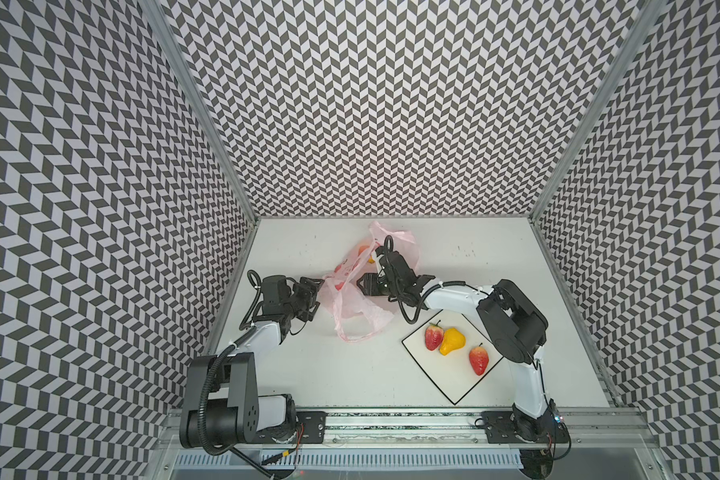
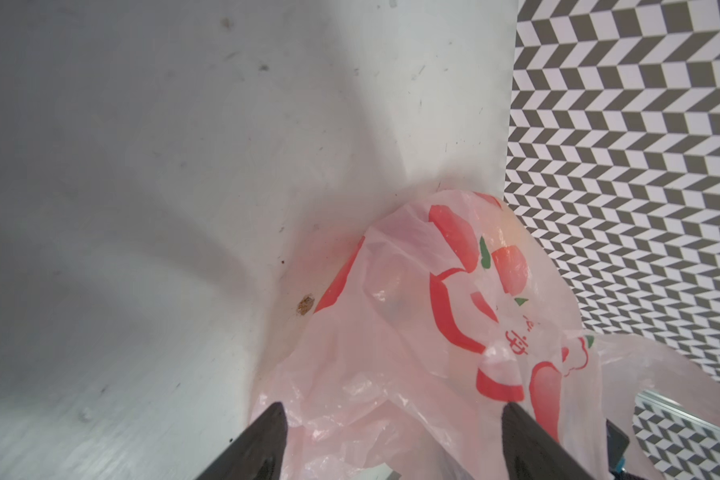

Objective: Take the fake fruits out of the plastic bag

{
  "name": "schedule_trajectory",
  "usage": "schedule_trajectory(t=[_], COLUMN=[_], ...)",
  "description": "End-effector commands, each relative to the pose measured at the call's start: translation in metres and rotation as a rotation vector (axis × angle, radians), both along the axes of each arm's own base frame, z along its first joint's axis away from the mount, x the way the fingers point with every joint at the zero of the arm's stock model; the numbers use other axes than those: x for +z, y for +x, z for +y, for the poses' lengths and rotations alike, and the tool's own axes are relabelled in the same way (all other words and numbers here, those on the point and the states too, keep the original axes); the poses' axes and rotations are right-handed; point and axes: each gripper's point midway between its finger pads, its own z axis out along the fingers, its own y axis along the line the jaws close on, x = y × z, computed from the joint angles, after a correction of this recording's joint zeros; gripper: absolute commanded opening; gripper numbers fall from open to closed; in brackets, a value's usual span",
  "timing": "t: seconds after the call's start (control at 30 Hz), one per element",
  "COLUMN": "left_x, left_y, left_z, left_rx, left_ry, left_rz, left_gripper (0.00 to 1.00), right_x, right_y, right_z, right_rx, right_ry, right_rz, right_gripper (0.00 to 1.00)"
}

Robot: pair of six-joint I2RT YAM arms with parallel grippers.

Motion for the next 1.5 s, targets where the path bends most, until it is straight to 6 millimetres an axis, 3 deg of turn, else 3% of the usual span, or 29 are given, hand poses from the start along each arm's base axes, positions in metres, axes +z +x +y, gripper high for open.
schedule_trajectory(t=[0.0,0.43,0.6,0.87,1.0,1.07,1.2,1.3,1.4,1.47], left_x=[-0.014,-0.019,-0.019,-0.010,0.008,0.027,0.069,0.089,0.091,0.081], left_y=[-0.002,0.015,0.024,0.031,0.033,0.036,0.039,0.031,0.017,0.010], left_z=[0.000,-0.006,-0.020,-0.032,-0.033,-0.038,-0.064,-0.093,-0.111,-0.108], left_rx=[0.041,0.052,0.008,-0.038,-0.075,-0.122,-0.285,-0.438,-0.556,-0.568], left_ry=[-0.069,-0.105,-0.118,-0.065,-0.005,0.068,0.226,0.278,0.308,0.338], left_rz=[0.053,0.049,0.034,0.016,-0.041,-0.098,-0.238,-0.332,-0.357,-0.330], left_gripper=[0.77,0.44,0.38,0.02,0.00,0.00,0.00,0.00,0.00,0.00], right_x=[0.033,0.034,0.032,0.035,0.035,0.039,0.045,0.045,0.042,0.039], right_y=[0.005,0.003,0.001,0.002,0.004,0.005,0.003,-0.001,-0.002,0.000], right_z=[0.001,-0.004,-0.007,-0.013,-0.022,-0.030,-0.046,-0.058,-0.069,-0.076], right_rx=[0.008,0.019,0.020,0.008,-0.015,-0.031,-0.058,-0.073,-0.088,-0.102], right_ry=[0.051,0.050,0.046,0.040,0.035,0.037,0.045,0.045,0.026,0.009], right_rz=[-0.057,-0.053,-0.051,-0.066,-0.067,-0.072,-0.081,-0.079,-0.084,-0.085], right_gripper=[0.59,0.59,0.59,0.59,0.59,0.59,0.59,0.60,0.62,0.63])
